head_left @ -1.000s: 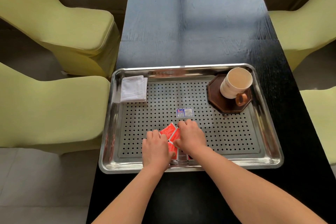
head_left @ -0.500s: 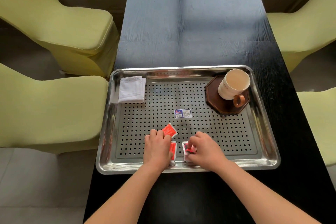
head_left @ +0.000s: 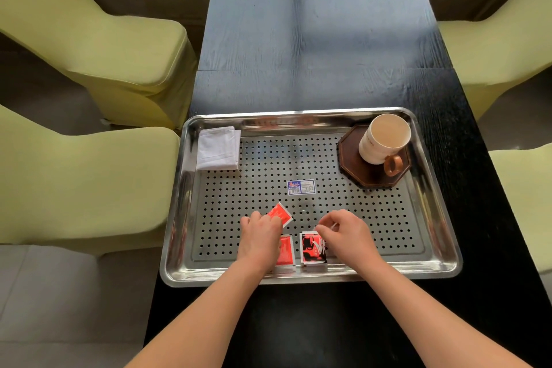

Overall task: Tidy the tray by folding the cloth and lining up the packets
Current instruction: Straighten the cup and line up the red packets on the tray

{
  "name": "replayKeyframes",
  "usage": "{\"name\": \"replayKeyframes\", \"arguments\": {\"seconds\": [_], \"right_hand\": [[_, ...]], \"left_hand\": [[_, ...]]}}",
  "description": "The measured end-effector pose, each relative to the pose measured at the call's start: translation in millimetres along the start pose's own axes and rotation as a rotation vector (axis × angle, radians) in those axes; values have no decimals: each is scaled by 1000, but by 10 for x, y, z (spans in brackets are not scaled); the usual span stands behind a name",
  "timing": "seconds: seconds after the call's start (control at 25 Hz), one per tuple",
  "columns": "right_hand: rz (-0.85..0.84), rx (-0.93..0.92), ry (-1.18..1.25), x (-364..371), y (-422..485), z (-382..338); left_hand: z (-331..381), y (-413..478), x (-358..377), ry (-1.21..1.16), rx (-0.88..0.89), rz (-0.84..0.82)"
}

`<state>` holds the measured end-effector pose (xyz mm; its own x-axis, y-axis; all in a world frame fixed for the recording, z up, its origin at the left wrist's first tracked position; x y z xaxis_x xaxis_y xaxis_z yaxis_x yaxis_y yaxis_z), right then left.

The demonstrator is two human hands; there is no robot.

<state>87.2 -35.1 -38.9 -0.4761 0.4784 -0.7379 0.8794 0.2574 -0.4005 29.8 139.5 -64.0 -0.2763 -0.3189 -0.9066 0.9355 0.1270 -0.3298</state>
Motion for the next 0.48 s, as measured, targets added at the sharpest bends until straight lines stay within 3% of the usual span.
{"name": "replayKeyframes", "arguments": {"seconds": [0.16,0.28,0.4,0.48], "right_hand": [[8,16,9,-4,17,-8],[-1,52,53,36,19,-17],[-27,64,94,136,24,-65],[-45,58,92,205,43,-105]], "left_hand": [[34,-41,-129,-181,39,-3],[-134,-181,-421,-437,-26,270],[-407,-367,-547,-285,103,498],[-481,-461,-437,-146,194,414]]}}
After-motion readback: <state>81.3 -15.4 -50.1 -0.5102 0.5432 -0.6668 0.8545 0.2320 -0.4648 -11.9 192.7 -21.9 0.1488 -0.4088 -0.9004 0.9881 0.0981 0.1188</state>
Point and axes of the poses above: each hand's wrist, its own y-axis towards the middle knuckle, its own x-axis out of the palm, z = x × y, the point moved 4 cm from there along y, towards the middle knuckle, and after that the axes turned 3 degrees about -y, right-handed, at the moved point
